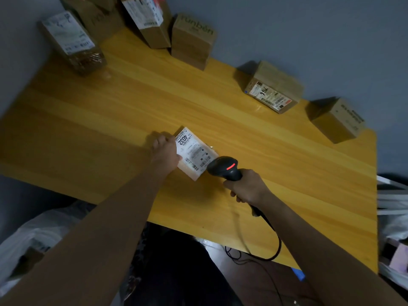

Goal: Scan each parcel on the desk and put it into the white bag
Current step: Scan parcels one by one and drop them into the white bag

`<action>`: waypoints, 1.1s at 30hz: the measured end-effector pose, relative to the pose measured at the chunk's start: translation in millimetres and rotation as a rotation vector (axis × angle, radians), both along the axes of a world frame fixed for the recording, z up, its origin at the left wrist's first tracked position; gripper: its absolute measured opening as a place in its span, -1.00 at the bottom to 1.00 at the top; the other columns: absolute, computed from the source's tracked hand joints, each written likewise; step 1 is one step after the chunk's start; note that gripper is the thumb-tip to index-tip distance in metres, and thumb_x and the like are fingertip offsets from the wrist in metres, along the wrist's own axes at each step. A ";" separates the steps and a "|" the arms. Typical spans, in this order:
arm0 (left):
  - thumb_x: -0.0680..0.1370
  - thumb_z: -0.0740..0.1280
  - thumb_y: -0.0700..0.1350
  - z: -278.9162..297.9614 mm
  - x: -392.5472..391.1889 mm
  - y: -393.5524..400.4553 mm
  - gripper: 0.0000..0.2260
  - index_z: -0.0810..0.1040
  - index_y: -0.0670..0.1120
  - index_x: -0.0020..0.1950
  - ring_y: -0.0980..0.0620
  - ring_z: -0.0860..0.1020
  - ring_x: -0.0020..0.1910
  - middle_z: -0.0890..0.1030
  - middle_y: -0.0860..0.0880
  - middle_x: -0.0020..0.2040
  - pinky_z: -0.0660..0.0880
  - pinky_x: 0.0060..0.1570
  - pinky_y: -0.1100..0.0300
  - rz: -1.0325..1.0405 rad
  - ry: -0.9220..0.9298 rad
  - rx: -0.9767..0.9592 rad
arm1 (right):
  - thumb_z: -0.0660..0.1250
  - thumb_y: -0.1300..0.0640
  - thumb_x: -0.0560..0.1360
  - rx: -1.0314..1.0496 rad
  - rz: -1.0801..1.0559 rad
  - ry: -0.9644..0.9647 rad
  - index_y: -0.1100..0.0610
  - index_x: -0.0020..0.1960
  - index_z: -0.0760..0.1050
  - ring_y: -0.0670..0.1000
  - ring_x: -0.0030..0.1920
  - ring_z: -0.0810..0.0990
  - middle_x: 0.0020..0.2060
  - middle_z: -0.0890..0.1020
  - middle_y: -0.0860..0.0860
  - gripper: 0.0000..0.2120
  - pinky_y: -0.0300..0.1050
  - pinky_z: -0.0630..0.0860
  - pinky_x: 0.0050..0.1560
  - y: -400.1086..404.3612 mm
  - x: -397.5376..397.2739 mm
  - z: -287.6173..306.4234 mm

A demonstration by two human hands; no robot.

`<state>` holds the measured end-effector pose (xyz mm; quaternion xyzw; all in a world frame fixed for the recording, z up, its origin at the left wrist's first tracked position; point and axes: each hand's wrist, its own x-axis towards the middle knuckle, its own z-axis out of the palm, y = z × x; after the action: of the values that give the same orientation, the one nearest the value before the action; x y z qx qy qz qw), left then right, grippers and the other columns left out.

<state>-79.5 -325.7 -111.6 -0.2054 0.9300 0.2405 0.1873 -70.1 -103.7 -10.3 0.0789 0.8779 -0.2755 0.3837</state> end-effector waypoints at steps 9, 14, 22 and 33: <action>0.65 0.15 -0.20 31.9 75.0 -1.9 -0.77 0.33 -0.24 0.28 -0.05 0.45 0.08 0.46 -0.09 0.11 0.36 0.01 0.13 0.407 0.108 0.403 | 0.34 0.15 0.51 -0.099 0.073 0.107 0.17 0.03 0.54 -0.01 -0.48 0.55 -0.22 0.68 0.16 -0.87 -0.15 0.45 -0.39 2.2 23.1 0.8; 0.64 0.14 -0.19 66.6 175.9 -14.7 -0.75 0.40 -0.19 0.30 -0.08 0.49 0.15 0.52 -0.11 0.16 0.43 0.17 0.00 0.557 0.282 0.317 | 0.32 0.16 0.51 -0.168 0.259 0.116 0.15 -0.02 0.53 0.00 -0.45 0.55 -0.27 0.66 0.10 -0.92 -0.19 0.42 -0.43 -19.4 57.2 10.3; 0.62 0.16 -0.22 100.2 357.5 -41.6 -0.85 0.48 -0.24 0.02 -0.23 0.45 -0.04 0.51 -0.27 -0.05 0.30 -0.07 0.00 0.798 0.517 -0.195 | 0.35 0.14 0.50 -0.240 0.597 0.131 0.17 -0.07 0.51 0.06 -0.38 0.57 -0.25 0.65 0.14 -0.90 -0.07 0.47 -0.33 -77.8 130.5 27.7; 0.57 0.24 -0.16 53.5 519.0 -44.9 -0.83 0.54 -0.20 -0.13 -0.24 0.56 -0.15 0.60 -0.21 -0.16 0.41 -0.24 0.04 1.007 0.192 -0.308 | 0.36 0.15 0.51 -0.198 0.745 0.059 0.19 -0.05 0.52 0.03 -0.42 0.52 -0.32 0.60 0.11 -0.89 -0.13 0.45 -0.39 -132.8 199.1 10.9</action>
<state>439.4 -370.5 -58.1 -0.6284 0.7538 0.1792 -0.0697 129.0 -236.5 0.5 -0.2907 0.8261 -0.2031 0.4380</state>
